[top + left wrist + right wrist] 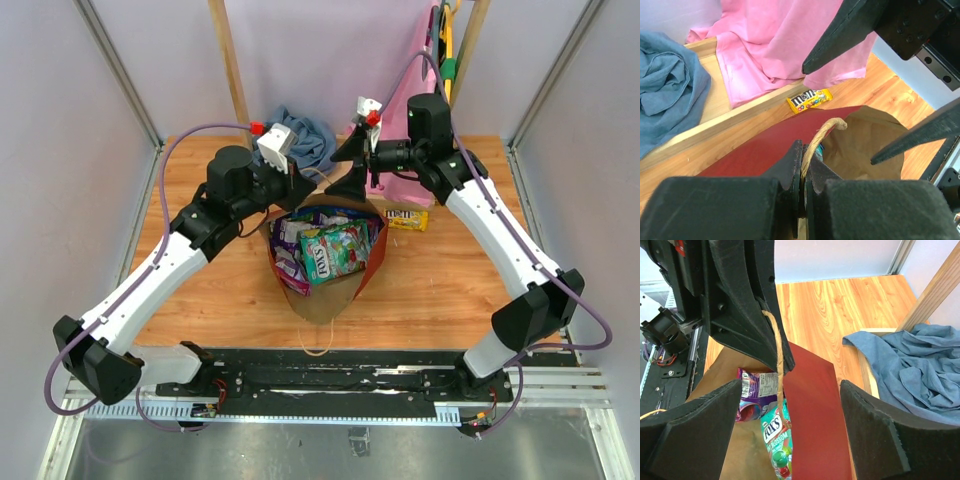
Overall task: Take the snacks out of the paper bag
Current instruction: Take out the snack from the paper bag.
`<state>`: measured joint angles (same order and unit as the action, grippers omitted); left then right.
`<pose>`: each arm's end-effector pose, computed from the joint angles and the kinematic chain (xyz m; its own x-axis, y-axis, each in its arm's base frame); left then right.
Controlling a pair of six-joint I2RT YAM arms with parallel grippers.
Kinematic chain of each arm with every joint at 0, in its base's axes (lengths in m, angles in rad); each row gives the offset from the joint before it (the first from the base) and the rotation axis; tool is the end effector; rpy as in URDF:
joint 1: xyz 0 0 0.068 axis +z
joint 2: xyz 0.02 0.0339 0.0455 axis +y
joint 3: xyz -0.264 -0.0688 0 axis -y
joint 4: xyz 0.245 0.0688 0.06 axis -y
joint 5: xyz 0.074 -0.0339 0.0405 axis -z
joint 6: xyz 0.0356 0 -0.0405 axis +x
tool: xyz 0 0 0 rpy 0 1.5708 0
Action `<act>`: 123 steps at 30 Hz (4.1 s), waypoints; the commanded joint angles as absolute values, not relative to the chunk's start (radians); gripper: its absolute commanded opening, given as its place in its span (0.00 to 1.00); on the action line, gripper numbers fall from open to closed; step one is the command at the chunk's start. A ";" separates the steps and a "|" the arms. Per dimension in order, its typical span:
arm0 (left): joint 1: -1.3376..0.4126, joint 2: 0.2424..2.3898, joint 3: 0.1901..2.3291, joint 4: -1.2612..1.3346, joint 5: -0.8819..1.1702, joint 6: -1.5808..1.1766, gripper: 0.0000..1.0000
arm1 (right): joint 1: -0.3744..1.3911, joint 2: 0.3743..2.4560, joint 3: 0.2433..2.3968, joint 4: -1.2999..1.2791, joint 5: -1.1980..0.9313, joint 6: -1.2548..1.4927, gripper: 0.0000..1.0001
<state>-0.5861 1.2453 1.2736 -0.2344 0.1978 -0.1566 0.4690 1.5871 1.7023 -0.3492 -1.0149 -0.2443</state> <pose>0.2339 -0.1637 0.4083 -0.2780 0.0010 -0.9606 0.6674 0.7194 -0.1924 0.2995 0.1856 0.4437 0.0353 -0.1252 -0.9915 -0.9966 0.0690 -0.0442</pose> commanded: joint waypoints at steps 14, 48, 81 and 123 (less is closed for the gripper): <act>-0.598 1.209 1.286 -0.233 0.197 -0.142 0.07 | 0.546 1.639 1.796 -0.403 -1.046 -0.274 0.52; -0.628 0.925 1.071 -0.327 0.688 -0.112 1.00 | 0.491 1.590 1.644 -0.117 -0.679 0.002 0.01; -0.885 1.511 1.041 -0.133 -0.528 -0.238 0.92 | 0.490 1.430 1.477 -0.117 -0.730 -0.038 0.01; -0.884 1.368 1.010 -0.202 -0.408 -0.242 0.01 | 0.492 1.394 1.432 -0.123 -0.739 -0.049 0.01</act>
<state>-0.8791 1.4597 1.0019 -0.1734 -0.4114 -0.2478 0.5022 1.4303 1.4425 -0.1390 -0.7326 -0.0353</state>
